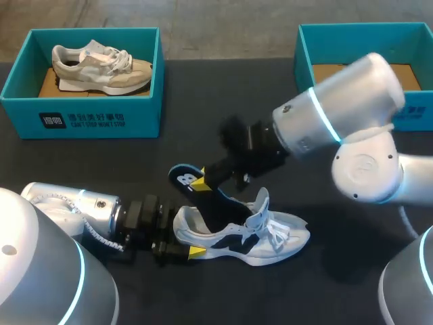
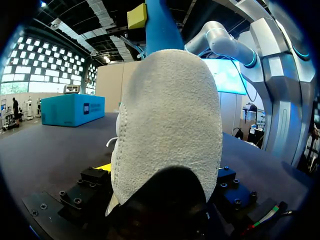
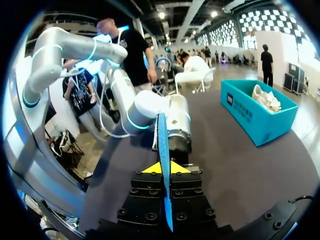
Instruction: Take the shoe out of the shoebox, open the shoe tongue, remove and reinsert the insole, then place the shoe into the shoebox
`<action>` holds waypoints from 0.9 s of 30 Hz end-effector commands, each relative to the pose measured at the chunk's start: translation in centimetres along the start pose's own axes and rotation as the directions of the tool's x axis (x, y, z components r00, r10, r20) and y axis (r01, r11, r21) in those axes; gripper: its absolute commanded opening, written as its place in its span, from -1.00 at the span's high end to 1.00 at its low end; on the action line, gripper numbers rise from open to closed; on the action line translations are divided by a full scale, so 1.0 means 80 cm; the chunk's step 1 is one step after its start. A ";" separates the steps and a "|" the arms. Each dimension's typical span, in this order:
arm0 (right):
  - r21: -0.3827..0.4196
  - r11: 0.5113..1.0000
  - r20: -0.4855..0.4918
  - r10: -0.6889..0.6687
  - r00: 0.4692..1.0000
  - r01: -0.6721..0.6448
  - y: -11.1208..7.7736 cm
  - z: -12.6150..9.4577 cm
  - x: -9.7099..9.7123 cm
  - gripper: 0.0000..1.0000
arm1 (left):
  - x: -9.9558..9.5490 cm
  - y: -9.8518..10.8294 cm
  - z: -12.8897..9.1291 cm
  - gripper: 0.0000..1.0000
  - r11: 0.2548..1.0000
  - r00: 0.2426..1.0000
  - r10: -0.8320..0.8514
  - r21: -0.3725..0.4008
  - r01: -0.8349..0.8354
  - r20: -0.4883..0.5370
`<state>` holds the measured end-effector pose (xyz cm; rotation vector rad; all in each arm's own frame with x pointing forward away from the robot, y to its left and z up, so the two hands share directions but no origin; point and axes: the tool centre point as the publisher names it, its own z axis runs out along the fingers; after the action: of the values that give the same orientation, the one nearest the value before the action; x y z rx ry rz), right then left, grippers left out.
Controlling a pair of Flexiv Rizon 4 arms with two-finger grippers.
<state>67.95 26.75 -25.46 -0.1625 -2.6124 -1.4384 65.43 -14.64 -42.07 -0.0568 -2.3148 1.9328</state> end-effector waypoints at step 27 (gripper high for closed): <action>-0.472 0.878 -0.101 0.034 0.994 -0.078 0.043 -0.074 -0.003 1.00 | 0.000 0.000 0.001 1.00 1.000 1.000 0.000 -0.001 0.000 0.001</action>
<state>69.26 23.86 -18.90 -0.2178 -2.1741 -1.9190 65.44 -14.64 -42.08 -0.0568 -2.3149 1.9327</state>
